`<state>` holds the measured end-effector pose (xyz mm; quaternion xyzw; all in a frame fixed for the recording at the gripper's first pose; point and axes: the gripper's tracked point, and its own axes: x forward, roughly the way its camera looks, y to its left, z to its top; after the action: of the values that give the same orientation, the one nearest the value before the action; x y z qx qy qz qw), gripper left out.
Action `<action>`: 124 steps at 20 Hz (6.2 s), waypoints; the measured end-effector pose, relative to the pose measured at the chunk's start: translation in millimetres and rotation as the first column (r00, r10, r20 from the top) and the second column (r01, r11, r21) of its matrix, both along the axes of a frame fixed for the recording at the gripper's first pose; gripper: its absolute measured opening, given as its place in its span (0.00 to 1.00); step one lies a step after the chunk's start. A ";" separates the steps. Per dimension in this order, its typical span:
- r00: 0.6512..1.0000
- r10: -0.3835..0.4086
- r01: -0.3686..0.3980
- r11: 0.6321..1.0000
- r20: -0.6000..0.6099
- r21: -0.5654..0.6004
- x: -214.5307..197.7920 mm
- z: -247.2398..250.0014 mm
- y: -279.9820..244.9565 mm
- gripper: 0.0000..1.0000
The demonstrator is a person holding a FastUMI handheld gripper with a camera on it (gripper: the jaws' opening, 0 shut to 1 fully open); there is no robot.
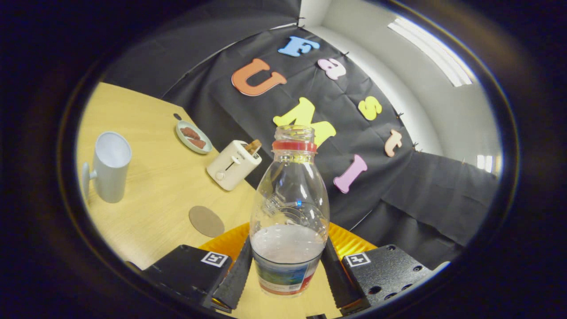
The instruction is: Take the bottle from table, then pour the juice into the cup, finally place the bottle on the coaster
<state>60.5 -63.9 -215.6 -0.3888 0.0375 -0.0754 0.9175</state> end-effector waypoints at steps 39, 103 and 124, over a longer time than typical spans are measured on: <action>0.992 0.065 -0.125 0.600 -0.108 -0.790 -8.8 -11.4 115.7 0.81; 0.996 0.061 -0.081 0.336 -0.064 -0.938 -19.5 38.9 137.4 0.81; 0.997 0.060 -0.057 0.117 -0.050 -0.991 -31.2 60.1 153.0 0.80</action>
<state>29.4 89.1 -155.4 -0.9005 -0.0384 -0.0455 0.4309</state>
